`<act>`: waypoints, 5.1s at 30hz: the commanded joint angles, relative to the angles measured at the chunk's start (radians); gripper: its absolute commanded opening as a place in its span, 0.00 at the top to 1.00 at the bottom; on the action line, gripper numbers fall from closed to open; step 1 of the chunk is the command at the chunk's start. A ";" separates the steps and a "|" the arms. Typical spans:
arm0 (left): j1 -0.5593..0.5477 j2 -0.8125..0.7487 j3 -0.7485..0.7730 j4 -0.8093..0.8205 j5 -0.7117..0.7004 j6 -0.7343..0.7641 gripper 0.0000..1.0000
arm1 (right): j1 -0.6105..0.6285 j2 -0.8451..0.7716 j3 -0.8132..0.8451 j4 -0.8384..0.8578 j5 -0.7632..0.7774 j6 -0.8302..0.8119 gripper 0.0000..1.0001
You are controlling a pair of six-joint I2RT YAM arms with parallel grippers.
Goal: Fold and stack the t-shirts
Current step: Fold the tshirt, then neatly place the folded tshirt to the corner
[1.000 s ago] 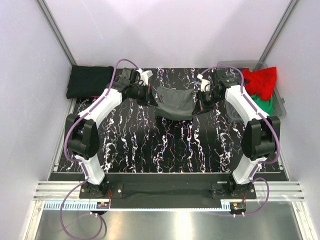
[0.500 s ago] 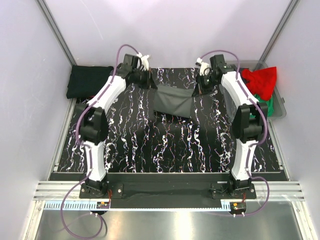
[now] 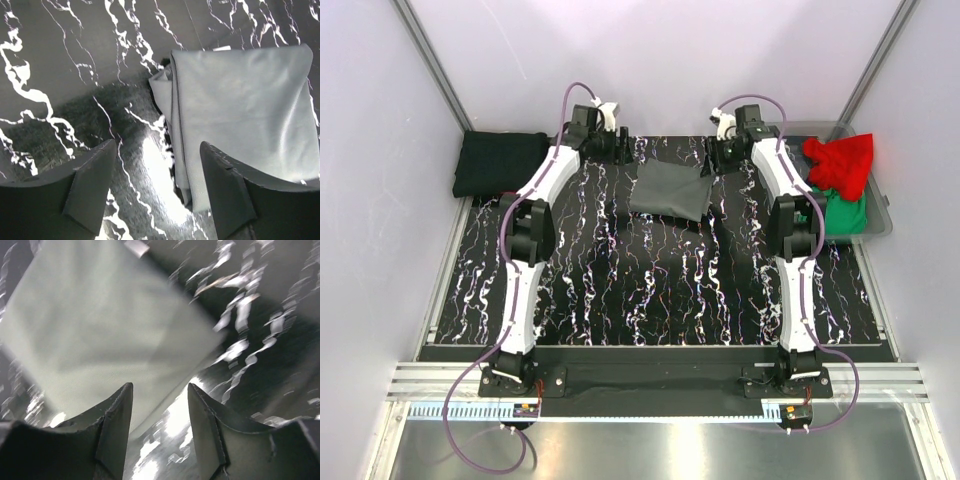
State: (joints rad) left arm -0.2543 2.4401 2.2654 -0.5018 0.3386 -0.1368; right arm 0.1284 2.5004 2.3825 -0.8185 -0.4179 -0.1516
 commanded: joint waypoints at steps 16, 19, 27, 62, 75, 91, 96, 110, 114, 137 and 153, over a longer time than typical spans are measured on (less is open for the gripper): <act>0.067 0.062 -0.218 0.200 0.574 -0.369 0.21 | 0.054 -0.066 -0.155 -0.037 -0.127 -0.008 0.49; 0.067 0.102 -0.196 0.230 0.588 -0.403 0.21 | 0.054 -0.048 -0.146 -0.045 -0.114 -0.012 0.49; 0.052 0.191 -0.150 0.275 0.637 -0.449 0.23 | 0.057 0.020 -0.128 -0.061 -0.085 -0.039 0.49; 0.108 -0.197 -0.244 -0.217 0.194 0.131 1.00 | -0.036 -0.409 -0.353 -0.067 -0.027 -0.094 0.47; 0.227 -0.052 0.243 -0.483 -0.205 0.508 1.00 | -0.055 -0.422 -0.379 -0.057 -0.058 -0.080 0.48; 0.236 -0.107 0.221 -0.264 -0.404 0.795 1.00 | -0.053 -0.428 -0.391 -0.051 -0.070 -0.069 0.48; 0.240 -0.121 0.232 -0.219 -0.451 0.861 1.00 | -0.053 -0.436 -0.410 -0.047 -0.070 -0.069 0.48; 0.277 -0.200 0.183 -0.208 -0.556 0.836 1.00 | -0.053 -0.431 -0.407 -0.042 -0.079 -0.060 0.48; 0.280 -0.194 0.160 -0.196 -0.616 0.839 1.00 | -0.053 -0.431 -0.410 -0.041 -0.082 -0.057 0.49; 0.368 -0.009 0.131 -0.107 -0.765 0.901 1.00 | -0.032 -0.449 -0.463 -0.033 -0.058 -0.072 0.48; 0.443 0.051 0.129 -0.055 -0.809 0.919 1.00 | 0.057 -0.451 -0.451 -0.041 -0.007 -0.115 0.49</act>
State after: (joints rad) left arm 0.1631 2.4912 2.3840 -0.6304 -0.4065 0.7555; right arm 0.1642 2.0930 1.9141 -0.8761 -0.4469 -0.2420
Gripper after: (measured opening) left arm 0.058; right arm 0.516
